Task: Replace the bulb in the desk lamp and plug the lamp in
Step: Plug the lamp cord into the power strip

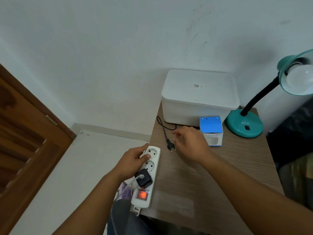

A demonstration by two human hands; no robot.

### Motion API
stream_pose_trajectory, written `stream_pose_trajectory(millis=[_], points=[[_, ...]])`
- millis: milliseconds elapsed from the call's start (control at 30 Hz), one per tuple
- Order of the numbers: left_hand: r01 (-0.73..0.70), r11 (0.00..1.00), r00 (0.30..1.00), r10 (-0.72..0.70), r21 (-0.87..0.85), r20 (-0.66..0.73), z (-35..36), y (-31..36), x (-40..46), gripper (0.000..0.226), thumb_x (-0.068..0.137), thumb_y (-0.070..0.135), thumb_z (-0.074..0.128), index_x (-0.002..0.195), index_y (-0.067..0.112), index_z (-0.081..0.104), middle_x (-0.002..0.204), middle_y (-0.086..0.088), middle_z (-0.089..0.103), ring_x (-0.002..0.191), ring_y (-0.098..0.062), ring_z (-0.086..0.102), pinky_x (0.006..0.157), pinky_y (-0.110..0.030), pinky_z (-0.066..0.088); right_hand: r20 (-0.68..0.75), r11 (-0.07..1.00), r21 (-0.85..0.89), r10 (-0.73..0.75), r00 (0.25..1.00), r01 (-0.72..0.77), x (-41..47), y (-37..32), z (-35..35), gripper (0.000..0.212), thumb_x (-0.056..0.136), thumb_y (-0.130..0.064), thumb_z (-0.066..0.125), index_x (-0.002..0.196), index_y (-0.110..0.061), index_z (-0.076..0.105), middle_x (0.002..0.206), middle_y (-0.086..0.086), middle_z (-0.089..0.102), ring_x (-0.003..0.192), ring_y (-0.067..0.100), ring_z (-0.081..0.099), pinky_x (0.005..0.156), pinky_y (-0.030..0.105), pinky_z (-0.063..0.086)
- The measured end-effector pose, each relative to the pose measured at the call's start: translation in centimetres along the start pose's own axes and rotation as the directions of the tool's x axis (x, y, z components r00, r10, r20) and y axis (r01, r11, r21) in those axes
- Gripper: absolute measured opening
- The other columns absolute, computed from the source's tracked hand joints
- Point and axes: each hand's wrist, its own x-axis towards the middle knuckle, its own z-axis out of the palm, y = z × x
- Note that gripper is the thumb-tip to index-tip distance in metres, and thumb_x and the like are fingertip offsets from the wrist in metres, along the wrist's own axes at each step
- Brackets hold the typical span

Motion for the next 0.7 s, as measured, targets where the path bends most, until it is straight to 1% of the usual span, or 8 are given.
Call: stream_pose_trajectory(millis=[100,267,333,433,467,533,567,700], points=[[0.001,0.999,1.000,-0.001,-0.050,0.002,0.1,-0.8,0.5,0.052,0.101,0.019,0.063,0.151,0.024,0.046,0.143,0.006,0.058,0.094,0.020,0.053,0.070,0.004,0.041,-0.010,0.999,-0.049,0.021,1.000,-0.021,1.1,-1.5,1.1,0.035,0.092,-0.040,0.056,0.126,-0.031,0.061,0.113,-0.010,0.062,0.110,0.014,0.053,0.093,0.041,0.042],[-0.010,0.992,1.000,0.009,-0.128,-0.008,0.5,-1.6,0.7,0.054,0.100,0.020,0.063,0.151,0.025,0.045,0.141,0.012,0.056,0.084,0.030,0.050,0.067,0.006,0.040,-0.046,0.991,-0.113,0.060,0.997,-0.065,1.6,-1.2,1.3,0.037,0.091,-0.044,0.055,0.125,-0.032,0.061,0.116,-0.008,0.062,0.111,0.017,0.053,0.093,0.039,0.039],[-0.009,0.990,1.000,0.007,-0.138,-0.014,0.5,-1.9,0.9,0.054,0.100,0.019,0.064,0.151,0.025,0.046,0.143,0.008,0.057,0.088,0.028,0.050,0.069,0.006,0.040,-0.063,0.989,-0.125,0.065,0.996,-0.073,1.7,-0.9,1.0,0.036,0.091,-0.045,0.055,0.124,-0.032,0.061,0.114,-0.008,0.063,0.110,0.017,0.052,0.091,0.038,0.038],[-0.010,0.991,1.000,0.008,-0.132,-0.013,0.5,-1.9,0.9,0.054,0.100,0.018,0.064,0.151,0.024,0.047,0.143,0.006,0.058,0.103,0.017,0.055,0.071,0.005,0.041,-0.081,0.984,-0.148,0.092,0.992,-0.103,1.7,-0.5,0.7,0.037,0.090,-0.045,0.055,0.123,-0.031,0.061,0.114,-0.008,0.062,0.111,0.017,0.052,0.090,0.037,0.037],[-0.010,0.990,1.000,0.008,-0.139,-0.009,0.5,-1.9,0.9,0.054,0.100,0.017,0.064,0.150,0.024,0.047,0.142,0.006,0.059,0.102,0.018,0.057,0.071,0.005,0.041,-0.084,0.982,-0.151,0.102,0.991,-0.114,1.6,-0.4,0.6,0.036,0.090,-0.044,0.055,0.123,-0.031,0.061,0.114,-0.008,0.062,0.111,0.017,0.051,0.091,0.038,0.036],[-0.010,0.986,1.000,0.009,-0.164,-0.002,0.5,-1.9,0.8,0.053,0.100,0.016,0.064,0.150,0.023,0.047,0.139,0.007,0.061,0.090,0.024,0.060,0.069,0.003,0.043,-0.086,0.980,-0.157,0.107,0.991,-0.120,1.3,-0.3,0.6,0.035,0.090,-0.042,0.055,0.122,-0.031,0.061,0.114,-0.008,0.062,0.111,0.018,0.051,0.093,0.039,0.035],[-0.008,0.984,1.000,0.008,-0.176,0.000,0.5,-1.8,0.8,0.053,0.100,0.016,0.064,0.150,0.023,0.048,0.137,0.008,0.062,0.087,0.025,0.060,0.068,0.002,0.044,-0.081,0.981,-0.157,0.104,0.991,-0.116,1.2,-0.4,0.7,0.035,0.090,-0.042,0.055,0.122,-0.031,0.061,0.114,-0.008,0.063,0.111,0.019,0.052,0.094,0.040,0.035],[-0.015,0.980,1.000,0.013,-0.200,-0.008,0.5,-1.7,0.4,0.053,0.100,0.016,0.064,0.149,0.024,0.048,0.130,0.013,0.064,0.092,0.019,0.065,0.069,-0.001,0.047,0.000,0.984,-0.110,0.141,0.990,-0.140,1.4,-0.6,1.4,0.040,0.090,-0.044,0.057,0.126,-0.028,0.060,0.118,-0.004,0.063,0.115,0.021,0.053,0.097,0.041,0.042]])
